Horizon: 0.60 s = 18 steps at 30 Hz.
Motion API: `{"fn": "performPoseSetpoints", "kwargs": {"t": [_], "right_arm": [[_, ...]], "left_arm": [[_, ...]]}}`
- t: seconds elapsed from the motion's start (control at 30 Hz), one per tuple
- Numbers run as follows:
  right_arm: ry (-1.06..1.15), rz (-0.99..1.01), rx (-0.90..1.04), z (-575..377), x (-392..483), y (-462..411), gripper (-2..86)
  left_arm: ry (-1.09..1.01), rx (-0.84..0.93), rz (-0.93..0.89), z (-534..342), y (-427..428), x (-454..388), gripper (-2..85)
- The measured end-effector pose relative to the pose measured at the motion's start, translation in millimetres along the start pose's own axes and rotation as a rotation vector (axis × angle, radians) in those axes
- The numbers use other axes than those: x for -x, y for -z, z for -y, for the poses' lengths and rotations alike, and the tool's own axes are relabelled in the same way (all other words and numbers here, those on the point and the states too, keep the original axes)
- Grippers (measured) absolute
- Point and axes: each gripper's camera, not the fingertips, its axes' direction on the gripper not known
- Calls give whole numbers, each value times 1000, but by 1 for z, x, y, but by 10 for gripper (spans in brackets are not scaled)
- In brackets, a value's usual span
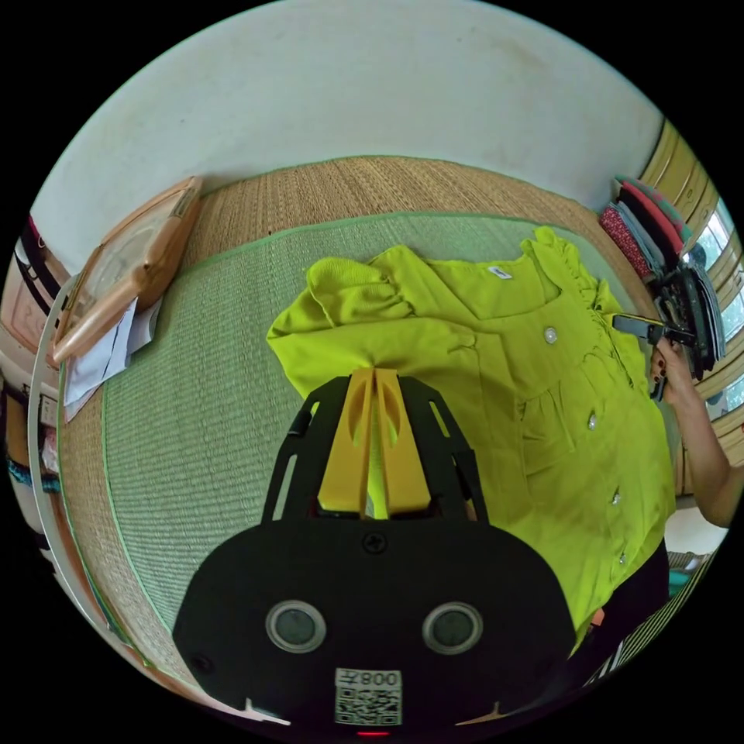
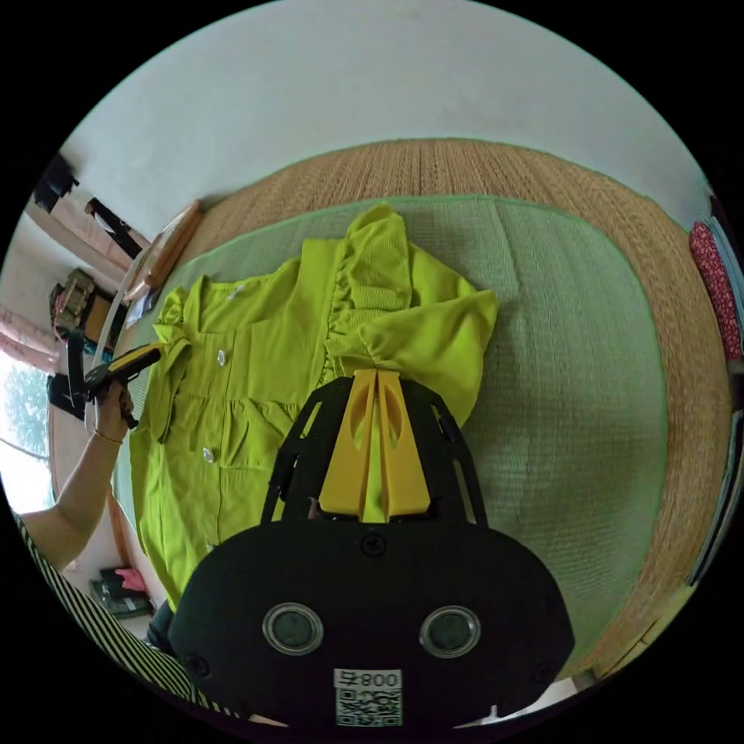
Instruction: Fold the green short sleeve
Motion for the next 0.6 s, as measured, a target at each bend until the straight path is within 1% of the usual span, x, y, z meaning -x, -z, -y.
{"fn": "performPoseSetpoints", "kwargs": {"t": [0.2, 0.37, 0.4, 0.47, 0.5, 0.57, 0.6], "right_arm": [[-15, -14, 15, -7, -4, -18, 0], [25, -48, -21, -32, 3, -11, 0], [21, -35, -11, -39, 2, -16, 0], [7, -19, 45, -46, -3, -34, 0], [-10, 3, 49, -51, -8, -40, 0], [-22, 39, 12, -57, -10, -29, 1], [-14, 44, -40, -64, -8, -17, 1]], "left_arm": [[39, 19, -15, 13, -3, 7, 1], [51, -41, -23, -7, 21, -5, 2], [55, -34, -33, -8, 19, -6, 2], [59, 75, -100, -10, 0, -4, 2], [70, 81, -111, -12, -2, -2, 2], [118, 25, -152, -18, 17, 5, 2], [121, 4, -159, -21, 24, 5, 2]]}}
